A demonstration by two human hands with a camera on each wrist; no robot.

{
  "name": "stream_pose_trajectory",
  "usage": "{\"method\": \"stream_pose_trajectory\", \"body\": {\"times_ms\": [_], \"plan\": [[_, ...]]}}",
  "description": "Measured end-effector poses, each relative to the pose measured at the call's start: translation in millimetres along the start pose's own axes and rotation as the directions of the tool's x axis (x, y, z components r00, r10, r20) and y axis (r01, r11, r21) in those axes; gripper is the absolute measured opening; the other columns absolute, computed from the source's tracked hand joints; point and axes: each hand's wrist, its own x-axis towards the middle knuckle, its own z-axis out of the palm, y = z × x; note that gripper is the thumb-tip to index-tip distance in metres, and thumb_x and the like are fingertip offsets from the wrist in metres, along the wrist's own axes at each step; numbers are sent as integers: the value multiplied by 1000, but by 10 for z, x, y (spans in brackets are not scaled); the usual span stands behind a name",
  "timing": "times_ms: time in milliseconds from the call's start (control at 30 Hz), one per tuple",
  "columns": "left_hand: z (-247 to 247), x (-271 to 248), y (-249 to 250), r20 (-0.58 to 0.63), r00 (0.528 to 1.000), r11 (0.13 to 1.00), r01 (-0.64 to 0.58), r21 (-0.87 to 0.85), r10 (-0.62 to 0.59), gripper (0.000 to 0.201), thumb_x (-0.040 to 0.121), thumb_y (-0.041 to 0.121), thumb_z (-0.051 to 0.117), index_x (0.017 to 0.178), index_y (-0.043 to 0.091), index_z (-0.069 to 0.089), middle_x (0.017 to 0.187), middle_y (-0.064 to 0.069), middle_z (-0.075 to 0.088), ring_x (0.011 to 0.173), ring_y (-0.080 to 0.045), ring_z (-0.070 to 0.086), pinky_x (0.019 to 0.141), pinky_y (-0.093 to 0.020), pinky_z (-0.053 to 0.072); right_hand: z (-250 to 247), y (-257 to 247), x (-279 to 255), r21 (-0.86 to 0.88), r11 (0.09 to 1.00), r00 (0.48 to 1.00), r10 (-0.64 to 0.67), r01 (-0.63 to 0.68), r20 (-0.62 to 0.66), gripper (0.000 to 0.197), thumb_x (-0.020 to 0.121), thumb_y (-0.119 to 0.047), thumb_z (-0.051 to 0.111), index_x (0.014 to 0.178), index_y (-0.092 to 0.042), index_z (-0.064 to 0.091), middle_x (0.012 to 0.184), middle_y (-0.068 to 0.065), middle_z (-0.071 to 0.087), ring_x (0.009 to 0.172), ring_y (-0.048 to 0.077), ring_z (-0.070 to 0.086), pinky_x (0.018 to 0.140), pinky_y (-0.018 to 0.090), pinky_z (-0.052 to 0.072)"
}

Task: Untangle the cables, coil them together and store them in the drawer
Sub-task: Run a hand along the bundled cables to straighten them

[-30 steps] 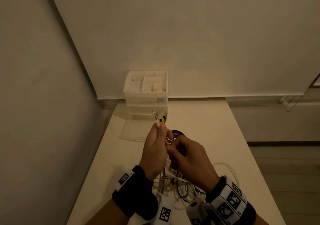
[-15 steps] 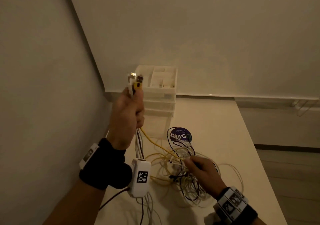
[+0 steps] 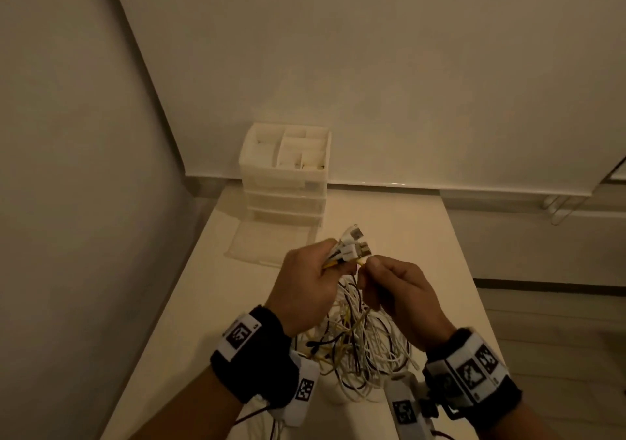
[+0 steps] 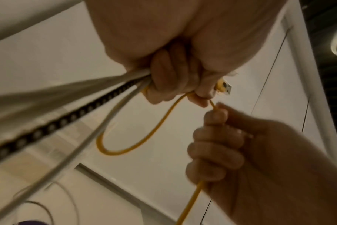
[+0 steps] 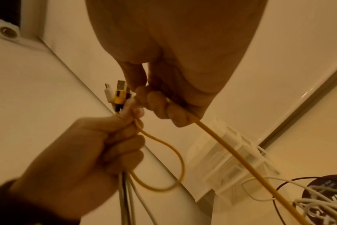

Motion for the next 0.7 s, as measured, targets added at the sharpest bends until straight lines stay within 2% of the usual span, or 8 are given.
{"method": "stream_pose_trajectory", "body": {"times_ms": [67,133,300,433,500,567,633,700], "plan": [[-109,74,152,-107,994,999,-21,-50,15,7,89,14,63,85,19,67,74,8,67,66,-7,60,61,-28,51,6,89,-34,-25,1000,1000,1,-1,9,45,96,-32,44,68,-2,62,59,13,50,53,23,45,54,28,39],[-298,191,311,-254,967,992,-39,-119,8,22,91,5,61,81,24,63,61,17,61,55,4,54,52,-10,41,14,254,-56,-57,998,1000,-2,2,0,44,98,-31,42,68,-5,60,61,12,51,55,23,47,56,34,40],[-858,412,289,-500,863,972,-56,-230,-68,21,88,41,58,76,26,65,50,17,51,48,-7,39,51,-29,30,-32,672,-133,-157,986,998,44,-52,-52,49,98,-34,45,67,1,55,58,7,49,54,16,45,58,30,39],[-887,283,129,-581,814,1000,23,4,-16,15,94,31,60,89,20,69,71,5,66,62,-5,51,57,-35,44,-22,739,-118,-179,979,984,67,-97,-166,48,96,-33,51,58,-6,43,55,7,36,53,16,34,57,35,31],[-807,182,116,-620,783,994,27,108,46,12,93,26,64,92,14,68,73,8,64,64,3,52,61,-24,46,-39,714,-75,-159,980,970,79,-118,-230,51,96,-25,56,57,0,38,55,12,32,54,17,31,58,38,31],[-639,71,184,-547,834,995,-31,94,78,10,89,12,67,87,22,66,70,17,64,64,10,56,62,-8,42,-47,610,-37,-138,985,969,73,-108,-237,51,93,-18,61,56,5,34,56,13,29,54,19,27,58,39,29],[-406,-19,241,-282,956,996,-71,60,85,28,86,3,68,90,31,70,80,21,70,73,7,65,66,-10,49,-38,426,-11,-170,983,987,39,-66,-159,53,86,-24,63,54,4,34,55,14,28,54,19,27,57,37,29],[-180,-51,207,-7,998,987,-66,148,67,24,87,5,66,99,24,73,81,15,70,71,-5,66,62,-17,50,4,213,20,-197,980,998,-13,2,-59,51,80,-34,61,51,0,34,53,18,28,51,20,26,54,36,28]]}}
